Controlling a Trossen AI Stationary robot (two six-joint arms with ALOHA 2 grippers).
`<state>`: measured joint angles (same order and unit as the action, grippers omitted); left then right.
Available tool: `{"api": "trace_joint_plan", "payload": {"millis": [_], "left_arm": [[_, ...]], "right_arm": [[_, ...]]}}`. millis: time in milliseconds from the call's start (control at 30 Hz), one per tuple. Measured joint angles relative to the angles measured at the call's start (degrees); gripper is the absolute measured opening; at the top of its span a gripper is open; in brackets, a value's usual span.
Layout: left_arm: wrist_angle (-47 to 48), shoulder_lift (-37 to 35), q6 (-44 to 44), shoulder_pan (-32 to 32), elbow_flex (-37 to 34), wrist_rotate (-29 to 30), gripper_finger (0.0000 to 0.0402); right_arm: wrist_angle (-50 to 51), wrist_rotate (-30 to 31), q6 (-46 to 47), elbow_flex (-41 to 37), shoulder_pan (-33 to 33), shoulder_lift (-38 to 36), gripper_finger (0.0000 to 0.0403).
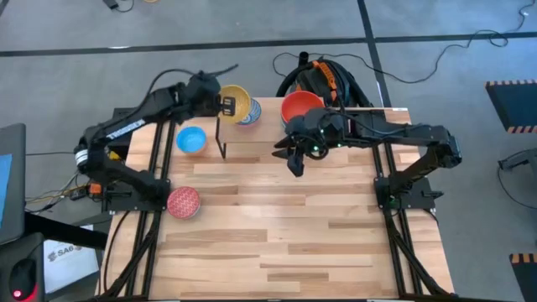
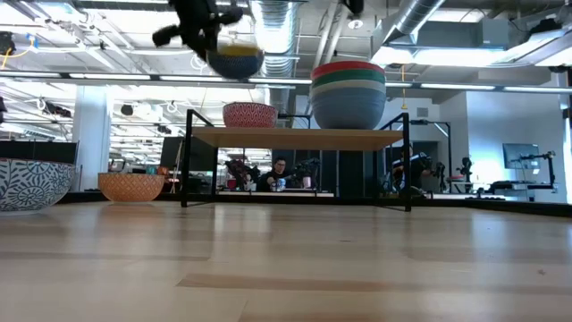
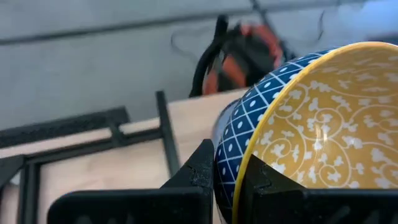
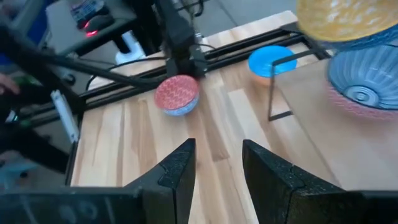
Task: Place and stack bowls onto a shelf
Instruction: Stack the patterned yellow bowl on top of the patterned blue bowl on the shelf
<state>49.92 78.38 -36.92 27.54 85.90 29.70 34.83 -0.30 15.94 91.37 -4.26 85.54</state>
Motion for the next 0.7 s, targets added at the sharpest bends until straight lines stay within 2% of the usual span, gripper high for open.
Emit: {"api": "trace_joint_plan", "payload": {"millis": [300, 567, 700], "left_arm": [[-3.91, 5.79, 8.41, 10.67, -0.06, -15.41, 0.0006], [-4.73, 9.82, 10.97, 15.00, -0.03, -24.79, 0.0012], [-4.49, 12.17, 12.20, 15.15, -0.03, -25.59, 0.0022]], "right_arm": [[-0.13, 0.09, 5.38, 0.00, -5.19, 0.00, 0.0159], [-0.17, 0.09, 6.73, 0.00, -8.36, 0.00, 0.0159], [-0.20, 0.09, 7.56, 0.00, -9.33, 0.00, 0.0159]]}}
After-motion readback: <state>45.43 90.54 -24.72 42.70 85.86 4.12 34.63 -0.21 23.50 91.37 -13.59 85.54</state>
